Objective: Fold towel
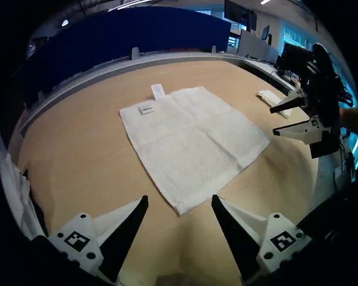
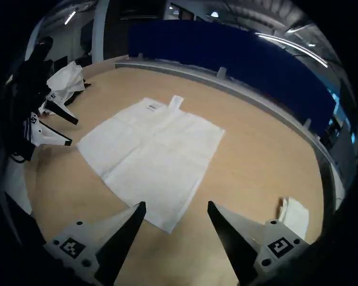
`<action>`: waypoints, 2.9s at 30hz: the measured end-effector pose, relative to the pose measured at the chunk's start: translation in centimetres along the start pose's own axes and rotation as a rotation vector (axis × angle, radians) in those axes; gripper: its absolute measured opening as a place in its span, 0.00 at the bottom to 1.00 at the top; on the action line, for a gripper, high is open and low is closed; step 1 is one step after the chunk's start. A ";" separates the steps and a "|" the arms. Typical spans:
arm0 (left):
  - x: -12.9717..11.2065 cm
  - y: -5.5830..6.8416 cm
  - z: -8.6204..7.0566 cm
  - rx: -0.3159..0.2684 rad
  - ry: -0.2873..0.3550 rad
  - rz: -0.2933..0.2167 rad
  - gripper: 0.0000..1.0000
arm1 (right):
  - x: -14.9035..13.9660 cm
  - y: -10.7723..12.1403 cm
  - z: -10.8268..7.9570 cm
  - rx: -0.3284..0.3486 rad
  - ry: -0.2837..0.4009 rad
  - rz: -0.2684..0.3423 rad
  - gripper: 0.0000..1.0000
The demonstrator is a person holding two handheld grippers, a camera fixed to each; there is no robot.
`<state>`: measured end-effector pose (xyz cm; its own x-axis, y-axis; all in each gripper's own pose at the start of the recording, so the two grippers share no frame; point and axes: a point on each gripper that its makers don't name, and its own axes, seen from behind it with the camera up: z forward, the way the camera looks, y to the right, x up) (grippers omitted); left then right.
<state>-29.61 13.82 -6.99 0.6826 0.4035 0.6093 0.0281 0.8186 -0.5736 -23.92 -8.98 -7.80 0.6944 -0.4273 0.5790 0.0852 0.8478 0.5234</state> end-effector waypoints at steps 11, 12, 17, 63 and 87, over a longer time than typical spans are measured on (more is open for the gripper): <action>-1.2 0.6 0.9 -0.009 -0.047 -0.003 0.99 | -2.3 -0.3 0.9 0.018 -0.047 0.024 0.98; -1.2 0.6 1.0 -0.007 -0.050 -0.004 0.99 | -2.5 -0.3 1.0 0.022 -0.050 0.028 0.97; -1.4 0.4 1.4 0.007 -0.066 -0.001 0.98 | -3.2 -0.6 1.3 0.039 -0.066 0.047 0.91; -2.3 -0.1 1.9 0.083 -0.111 0.011 0.14 | -4.3 -1.6 1.7 0.098 -0.115 0.082 0.17; 0.7 0.2 -2.5 0.094 -0.038 -0.108 0.11 | 0.6 -0.9 -2.1 0.086 -0.003 0.080 0.16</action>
<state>-27.35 13.28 -8.08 0.6509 0.3250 0.6861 0.0304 0.8919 -0.4513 -22.11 -9.33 -9.25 0.6945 -0.3604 0.6228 -0.0317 0.8494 0.5268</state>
